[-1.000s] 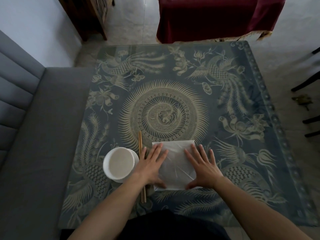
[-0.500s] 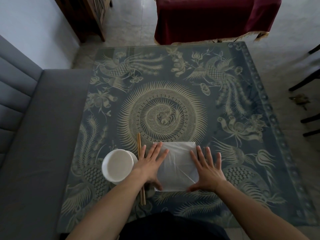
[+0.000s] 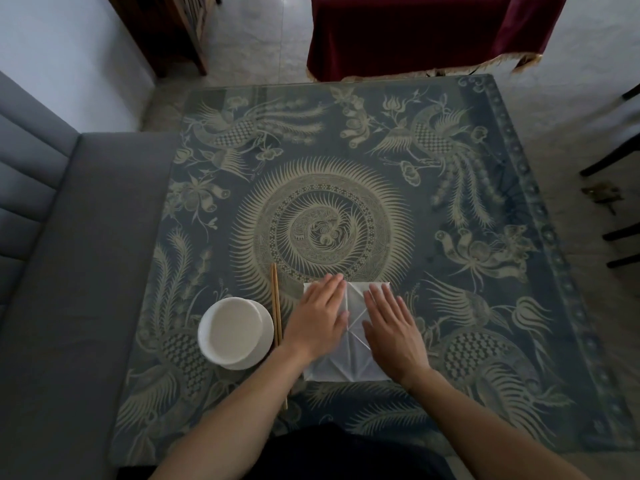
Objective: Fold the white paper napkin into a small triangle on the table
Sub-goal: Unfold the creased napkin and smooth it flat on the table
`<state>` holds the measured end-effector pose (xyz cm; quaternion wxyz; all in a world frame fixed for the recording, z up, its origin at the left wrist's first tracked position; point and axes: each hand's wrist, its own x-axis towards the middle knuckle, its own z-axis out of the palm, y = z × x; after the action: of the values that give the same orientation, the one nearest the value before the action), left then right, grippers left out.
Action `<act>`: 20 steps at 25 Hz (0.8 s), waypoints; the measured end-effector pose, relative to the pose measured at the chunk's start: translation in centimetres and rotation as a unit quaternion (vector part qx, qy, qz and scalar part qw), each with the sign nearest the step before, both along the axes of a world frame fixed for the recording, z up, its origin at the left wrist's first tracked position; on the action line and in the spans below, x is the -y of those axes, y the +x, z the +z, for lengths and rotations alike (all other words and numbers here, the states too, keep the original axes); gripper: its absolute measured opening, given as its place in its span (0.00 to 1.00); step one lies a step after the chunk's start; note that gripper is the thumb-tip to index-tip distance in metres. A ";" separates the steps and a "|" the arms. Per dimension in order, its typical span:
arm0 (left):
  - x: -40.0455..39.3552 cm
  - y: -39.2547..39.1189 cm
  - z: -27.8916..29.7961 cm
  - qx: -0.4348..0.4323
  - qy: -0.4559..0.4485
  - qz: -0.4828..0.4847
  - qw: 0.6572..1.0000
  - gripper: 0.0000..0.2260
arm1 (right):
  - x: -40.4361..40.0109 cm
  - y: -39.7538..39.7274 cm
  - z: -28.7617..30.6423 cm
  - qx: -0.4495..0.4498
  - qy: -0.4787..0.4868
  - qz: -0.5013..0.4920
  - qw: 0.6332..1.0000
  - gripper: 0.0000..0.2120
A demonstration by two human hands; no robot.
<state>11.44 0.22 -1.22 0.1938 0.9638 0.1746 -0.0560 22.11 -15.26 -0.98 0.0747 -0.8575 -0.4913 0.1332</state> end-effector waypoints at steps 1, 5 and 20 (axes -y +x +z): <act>1.3 0.1 -0.6 0.031 -0.003 0.006 1.000 0.25 | -0.6 -0.6 -0.4 -0.003 0.011 0.004 1.000 0.25; 4.0 -0.4 -3.4 0.043 0.008 0.072 0.996 0.24 | -1.4 -2.0 -2.5 -0.020 -0.003 0.018 1.000 0.26; 2.1 -2.6 -5.1 -0.065 0.077 0.040 0.994 0.32 | 0.9 -1.1 -5.1 0.003 -0.065 -0.043 0.997 0.38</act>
<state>8.79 -1.87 -6.29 0.1091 0.9625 0.2287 -0.0974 21.05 -16.19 -6.09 0.0231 -0.8812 -0.4447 0.1586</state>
